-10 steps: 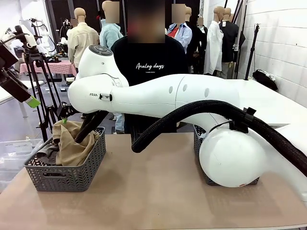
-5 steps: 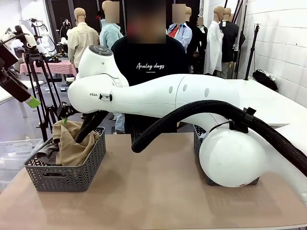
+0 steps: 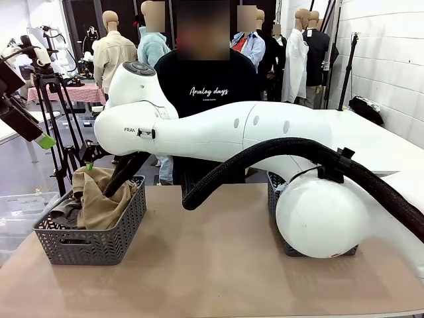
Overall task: Sort the tops and bottoms.
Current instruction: Sort the clothes according to human instructions.
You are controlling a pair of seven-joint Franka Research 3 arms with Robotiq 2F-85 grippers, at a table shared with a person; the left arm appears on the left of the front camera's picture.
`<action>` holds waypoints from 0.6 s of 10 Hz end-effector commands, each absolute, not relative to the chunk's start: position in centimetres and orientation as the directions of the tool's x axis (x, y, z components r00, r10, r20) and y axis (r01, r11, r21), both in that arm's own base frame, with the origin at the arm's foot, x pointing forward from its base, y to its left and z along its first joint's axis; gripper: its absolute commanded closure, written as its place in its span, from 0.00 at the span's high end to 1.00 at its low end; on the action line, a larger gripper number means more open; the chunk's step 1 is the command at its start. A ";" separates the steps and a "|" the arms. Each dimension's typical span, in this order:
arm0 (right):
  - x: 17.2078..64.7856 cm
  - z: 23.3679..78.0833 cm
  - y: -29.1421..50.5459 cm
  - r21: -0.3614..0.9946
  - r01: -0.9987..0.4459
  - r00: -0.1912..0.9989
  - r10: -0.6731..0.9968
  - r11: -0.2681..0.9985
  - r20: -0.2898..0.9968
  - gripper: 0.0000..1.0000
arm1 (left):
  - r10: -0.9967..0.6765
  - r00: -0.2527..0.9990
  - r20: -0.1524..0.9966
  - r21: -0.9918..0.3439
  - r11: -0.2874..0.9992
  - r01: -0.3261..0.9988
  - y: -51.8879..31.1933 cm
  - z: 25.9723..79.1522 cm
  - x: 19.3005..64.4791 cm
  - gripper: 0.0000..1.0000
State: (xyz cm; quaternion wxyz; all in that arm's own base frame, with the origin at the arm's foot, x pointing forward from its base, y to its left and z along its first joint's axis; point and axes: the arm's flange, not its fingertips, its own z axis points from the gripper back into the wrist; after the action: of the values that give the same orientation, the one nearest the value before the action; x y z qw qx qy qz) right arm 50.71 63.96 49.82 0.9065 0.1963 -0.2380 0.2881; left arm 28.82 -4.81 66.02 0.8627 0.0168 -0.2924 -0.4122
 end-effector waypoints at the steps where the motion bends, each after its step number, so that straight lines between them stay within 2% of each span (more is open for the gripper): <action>1: 49.8 51.2 60.4 0.192 -0.573 0.746 0.410 0.797 0.524 1.00 | -0.720 0.499 0.482 0.269 0.663 0.698 -4.7 66.2 28.7 1.00; 3: 49.1 53.9 56.3 0.148 -0.496 0.770 0.355 0.856 0.530 1.00 | -0.720 0.499 0.482 0.269 0.663 0.698 -4.7 66.2 28.7 1.00; 6: 46.0 56.8 48.4 0.070 -0.339 0.846 0.271 0.938 0.460 1.00 | -0.720 0.499 0.482 0.269 0.663 0.698 -4.7 66.2 28.7 1.00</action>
State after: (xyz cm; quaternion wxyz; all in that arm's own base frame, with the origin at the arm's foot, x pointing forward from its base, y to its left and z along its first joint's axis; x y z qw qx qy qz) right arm 51.60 53.17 58.47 0.9462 0.1064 -0.2438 0.1843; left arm 28.81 -4.79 66.04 0.8627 0.0168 -0.2926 -0.4121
